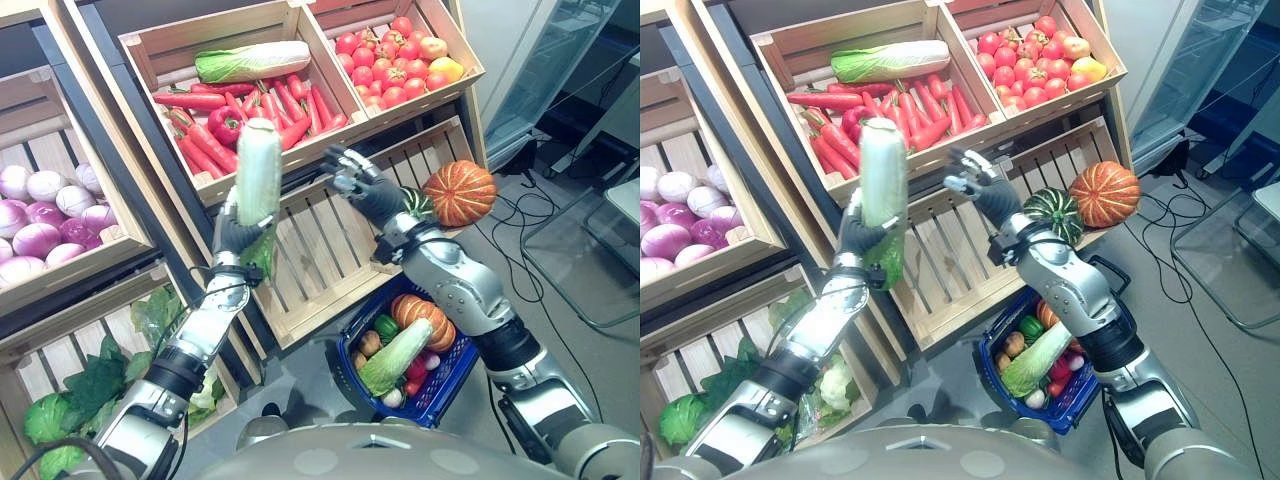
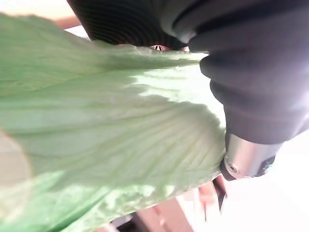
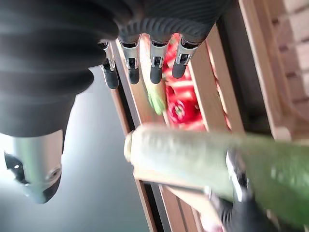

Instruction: Pick up fruits and vegetables into the basket

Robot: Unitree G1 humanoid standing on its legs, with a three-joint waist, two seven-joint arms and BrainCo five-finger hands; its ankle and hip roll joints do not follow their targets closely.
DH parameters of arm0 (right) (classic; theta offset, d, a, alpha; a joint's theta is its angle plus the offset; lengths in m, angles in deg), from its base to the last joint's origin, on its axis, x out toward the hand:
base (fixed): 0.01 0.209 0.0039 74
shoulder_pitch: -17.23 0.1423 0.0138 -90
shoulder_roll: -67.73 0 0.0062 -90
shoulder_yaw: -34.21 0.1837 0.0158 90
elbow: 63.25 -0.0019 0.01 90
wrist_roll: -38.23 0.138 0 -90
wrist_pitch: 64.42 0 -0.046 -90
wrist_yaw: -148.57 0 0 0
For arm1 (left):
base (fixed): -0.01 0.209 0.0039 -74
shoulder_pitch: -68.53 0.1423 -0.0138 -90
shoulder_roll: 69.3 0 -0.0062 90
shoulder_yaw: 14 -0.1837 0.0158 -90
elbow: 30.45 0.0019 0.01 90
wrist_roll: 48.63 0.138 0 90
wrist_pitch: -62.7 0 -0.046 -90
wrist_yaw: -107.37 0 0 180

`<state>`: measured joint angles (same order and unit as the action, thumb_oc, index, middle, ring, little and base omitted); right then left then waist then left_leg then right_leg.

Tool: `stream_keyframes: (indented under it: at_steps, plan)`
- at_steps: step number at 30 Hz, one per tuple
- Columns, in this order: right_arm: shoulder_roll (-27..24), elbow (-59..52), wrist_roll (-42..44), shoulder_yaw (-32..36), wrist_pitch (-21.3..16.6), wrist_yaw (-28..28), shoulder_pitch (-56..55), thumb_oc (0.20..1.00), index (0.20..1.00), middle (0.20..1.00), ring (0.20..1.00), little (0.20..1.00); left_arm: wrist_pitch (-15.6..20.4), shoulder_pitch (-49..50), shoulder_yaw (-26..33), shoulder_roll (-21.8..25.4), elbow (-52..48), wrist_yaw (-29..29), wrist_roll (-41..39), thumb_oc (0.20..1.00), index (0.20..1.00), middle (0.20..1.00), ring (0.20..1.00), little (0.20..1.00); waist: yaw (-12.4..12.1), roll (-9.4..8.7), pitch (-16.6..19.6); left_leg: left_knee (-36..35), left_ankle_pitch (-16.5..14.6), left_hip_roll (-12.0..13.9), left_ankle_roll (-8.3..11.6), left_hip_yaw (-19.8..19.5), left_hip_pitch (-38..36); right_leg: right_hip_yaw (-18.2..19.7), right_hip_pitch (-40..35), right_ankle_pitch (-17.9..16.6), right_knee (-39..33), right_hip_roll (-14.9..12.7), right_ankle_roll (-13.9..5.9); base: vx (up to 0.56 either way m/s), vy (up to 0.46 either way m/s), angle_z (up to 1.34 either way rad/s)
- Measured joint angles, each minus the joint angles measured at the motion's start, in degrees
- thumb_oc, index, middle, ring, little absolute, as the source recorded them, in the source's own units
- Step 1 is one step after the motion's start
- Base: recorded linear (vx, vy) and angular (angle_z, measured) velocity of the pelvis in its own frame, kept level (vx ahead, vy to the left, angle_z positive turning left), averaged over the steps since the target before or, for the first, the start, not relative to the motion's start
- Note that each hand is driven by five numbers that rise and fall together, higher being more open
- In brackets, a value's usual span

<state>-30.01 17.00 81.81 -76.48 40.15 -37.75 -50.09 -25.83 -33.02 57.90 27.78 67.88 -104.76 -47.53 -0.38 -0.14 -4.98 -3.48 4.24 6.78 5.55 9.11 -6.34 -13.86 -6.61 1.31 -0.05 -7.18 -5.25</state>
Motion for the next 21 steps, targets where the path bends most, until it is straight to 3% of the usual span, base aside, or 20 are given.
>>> stream_keyframes:
  at_steps: [13,21]
  plan:
    - [0.5,0.0,-2.2,-0.1,-1.0,-5.2,0.0,1.000,1.000,1.000,1.000,1.000,0.0,-0.1,0.3,0.0,-2.6,-2.5,0.0,0.200,0.200,0.200,0.200,0.200,0.3,-0.65,-3.4,-0.8,0.0,-0.7,0.00,-0.7,-1.2,-0.8,-1.9,-0.1,-1.1,-0.1,-0.22,0.00,0.001,0.03]
    - [0.5,0.0,-2.2,-0.1,-1.8,-6.0,0.0,1.000,1.000,1.000,1.000,1.000,0.9,-0.3,0.4,0.0,-3.2,-2.3,0.1,0.200,0.200,0.200,0.200,0.200,0.3,-0.79,-3.5,-0.9,0.0,-0.7,0.00,-0.7,-1.2,-0.8,-1.8,-0.1,-1.1,-0.1,-0.22,0.00,0.000,0.00]
